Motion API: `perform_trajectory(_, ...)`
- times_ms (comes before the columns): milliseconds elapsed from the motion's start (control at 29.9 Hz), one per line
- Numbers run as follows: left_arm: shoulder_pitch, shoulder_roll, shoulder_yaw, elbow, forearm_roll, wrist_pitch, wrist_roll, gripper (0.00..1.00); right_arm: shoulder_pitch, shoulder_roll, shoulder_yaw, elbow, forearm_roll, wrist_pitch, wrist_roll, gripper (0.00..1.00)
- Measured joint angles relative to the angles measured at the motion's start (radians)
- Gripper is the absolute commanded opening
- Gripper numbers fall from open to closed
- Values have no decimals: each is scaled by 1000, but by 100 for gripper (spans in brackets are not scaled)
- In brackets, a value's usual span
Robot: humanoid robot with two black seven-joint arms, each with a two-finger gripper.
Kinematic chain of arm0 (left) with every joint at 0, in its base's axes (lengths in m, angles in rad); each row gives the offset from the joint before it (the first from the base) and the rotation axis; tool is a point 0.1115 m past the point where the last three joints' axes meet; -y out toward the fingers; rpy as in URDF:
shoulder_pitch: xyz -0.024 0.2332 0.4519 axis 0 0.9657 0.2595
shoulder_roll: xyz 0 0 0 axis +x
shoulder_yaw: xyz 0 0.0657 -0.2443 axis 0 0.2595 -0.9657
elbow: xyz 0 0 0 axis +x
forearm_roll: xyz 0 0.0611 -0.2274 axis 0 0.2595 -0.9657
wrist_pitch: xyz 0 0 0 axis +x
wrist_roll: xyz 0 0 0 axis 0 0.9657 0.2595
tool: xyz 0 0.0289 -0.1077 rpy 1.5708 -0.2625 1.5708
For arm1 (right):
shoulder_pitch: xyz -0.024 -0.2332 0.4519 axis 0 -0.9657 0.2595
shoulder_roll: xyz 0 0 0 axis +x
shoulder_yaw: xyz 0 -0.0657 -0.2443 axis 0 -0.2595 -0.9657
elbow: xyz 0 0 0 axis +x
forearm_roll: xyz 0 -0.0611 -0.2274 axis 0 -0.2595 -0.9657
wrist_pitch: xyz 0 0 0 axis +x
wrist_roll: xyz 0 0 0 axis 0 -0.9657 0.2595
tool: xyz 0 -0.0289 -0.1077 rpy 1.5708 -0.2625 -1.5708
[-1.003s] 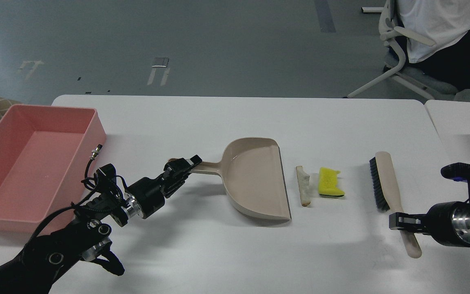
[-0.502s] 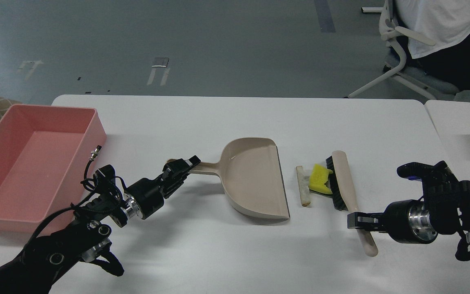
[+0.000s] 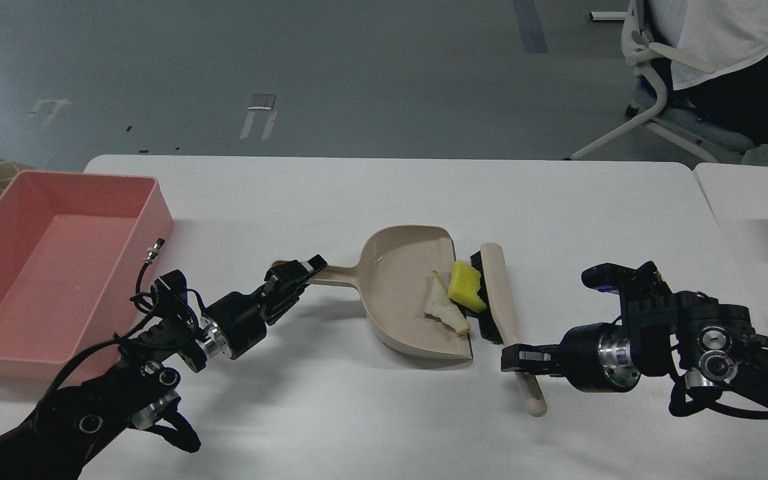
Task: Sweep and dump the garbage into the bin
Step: 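Sweep the sponge and scrap into the dustpan with the brush, then pull the brush back away from the dustpan with the right gripper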
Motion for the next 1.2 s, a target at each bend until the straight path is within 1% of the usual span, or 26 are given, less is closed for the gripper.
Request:
perform_trajectory(268, 1, -3, -4, -11, -1, 1, 0, 14, 20, 107, 1, -31, 0, 0, 0, 0)
perform_trajectory(401, 1, -4, -5, -13, -2, 1, 0, 14, 14, 94, 49, -21, 4, 0, 0, 0)
perform_trajectory(535, -7, -3, -6, -13, -6, 1, 0, 14, 2, 16, 140, -6, 5, 0, 0, 0)
perform_trajectory(702, -15, -1, -7, -15, -9, 0, -1, 14, -7, -105, 200, -3, 6, 0, 0, 0)
perform_trajectory(903, -16, -4, -9, -19, -10, 0, -1, 14, -57, -269, 200, -12, 4, 0, 0, 0)
perform_trajectory(1070, -20, -4, -12, -32, -10, -1, -1, 14, -118, -369, 198, 0, 3, 0, 0, 0)
perform_trajectory(1204, -22, -3, -13, -35, -10, -2, 1, 14, -141, -409, 198, 23, 5, 0, 0, 0)
